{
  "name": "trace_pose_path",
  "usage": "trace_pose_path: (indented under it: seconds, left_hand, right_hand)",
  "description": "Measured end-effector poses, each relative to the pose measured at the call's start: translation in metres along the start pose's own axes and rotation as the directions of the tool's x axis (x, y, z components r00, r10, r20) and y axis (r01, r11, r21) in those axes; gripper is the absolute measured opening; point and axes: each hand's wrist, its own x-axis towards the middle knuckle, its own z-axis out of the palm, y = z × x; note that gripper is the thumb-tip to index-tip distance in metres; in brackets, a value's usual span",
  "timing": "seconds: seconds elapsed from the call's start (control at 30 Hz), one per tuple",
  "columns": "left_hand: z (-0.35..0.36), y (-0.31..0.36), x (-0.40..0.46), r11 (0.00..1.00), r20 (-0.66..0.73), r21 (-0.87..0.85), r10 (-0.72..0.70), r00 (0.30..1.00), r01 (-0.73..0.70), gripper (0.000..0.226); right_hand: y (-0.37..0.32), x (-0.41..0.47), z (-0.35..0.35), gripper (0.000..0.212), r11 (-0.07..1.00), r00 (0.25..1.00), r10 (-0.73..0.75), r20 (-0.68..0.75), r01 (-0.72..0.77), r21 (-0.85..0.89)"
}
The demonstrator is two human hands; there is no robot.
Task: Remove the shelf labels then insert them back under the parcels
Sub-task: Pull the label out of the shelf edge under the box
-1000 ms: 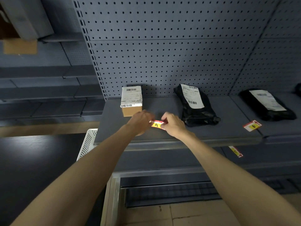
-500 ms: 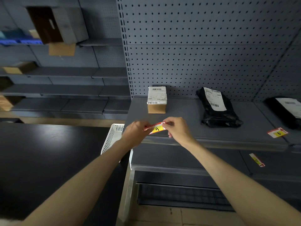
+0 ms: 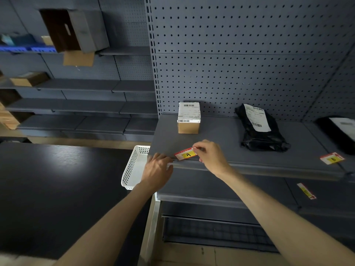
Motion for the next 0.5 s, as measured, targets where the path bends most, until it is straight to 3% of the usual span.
trace_pose_path:
  seconds: [0.23, 0.5]
  left_hand:
    - [-0.001, 0.003, -0.008, 1.0, -0.005, -0.024, 0.011, 1.0, -0.011, 0.022]
    - [-0.006, 0.009, -0.001, 0.999, 0.111, 0.02, -0.036, 0.993, 0.034, 0.033]
  right_hand:
    - [0.002, 0.006, 0.019, 0.018, 0.997, 0.997, 0.0, 0.078, 0.007, -0.083]
    - [-0.001, 0.008, 0.021, 0.022, 0.971, 0.989, -0.034, 0.146, 0.067, -0.23]
